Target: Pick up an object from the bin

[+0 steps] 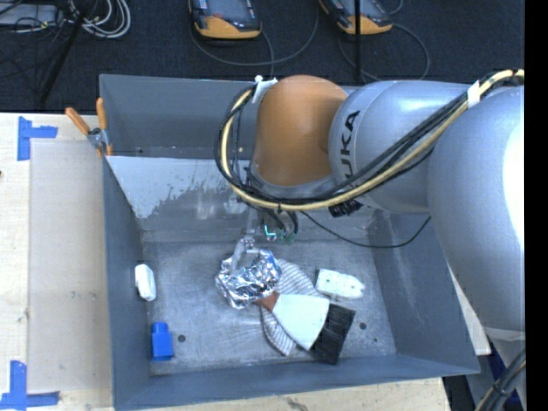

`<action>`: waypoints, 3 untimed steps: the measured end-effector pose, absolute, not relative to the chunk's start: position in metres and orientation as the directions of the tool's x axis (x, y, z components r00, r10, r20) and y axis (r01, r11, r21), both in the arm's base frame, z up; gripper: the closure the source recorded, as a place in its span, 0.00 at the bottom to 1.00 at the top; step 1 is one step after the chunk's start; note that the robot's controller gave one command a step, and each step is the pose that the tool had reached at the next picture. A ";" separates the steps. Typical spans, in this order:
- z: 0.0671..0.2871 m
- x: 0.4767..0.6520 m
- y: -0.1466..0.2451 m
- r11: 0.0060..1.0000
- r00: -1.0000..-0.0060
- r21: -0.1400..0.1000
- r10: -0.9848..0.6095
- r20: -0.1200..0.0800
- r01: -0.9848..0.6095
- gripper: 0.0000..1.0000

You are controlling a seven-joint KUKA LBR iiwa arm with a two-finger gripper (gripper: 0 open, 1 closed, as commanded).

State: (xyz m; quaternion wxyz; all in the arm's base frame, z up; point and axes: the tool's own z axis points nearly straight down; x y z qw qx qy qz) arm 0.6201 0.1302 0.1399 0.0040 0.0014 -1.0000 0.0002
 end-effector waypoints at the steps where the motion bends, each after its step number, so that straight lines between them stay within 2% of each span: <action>1: 0.145 0.622 0.130 1.000 -1.000 0.000 -0.001 0.001 -0.001 0.00; 2: 0.079 0.604 0.127 0.981 -0.981 0.005 0.194 0.006 0.194 1.00; 3: 0.079 0.604 0.127 0.981 -0.981 0.005 0.195 0.005 0.195 1.00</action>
Offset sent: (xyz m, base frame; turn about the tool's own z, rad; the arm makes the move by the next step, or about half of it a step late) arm -0.0188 -0.0064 -0.0699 0.2010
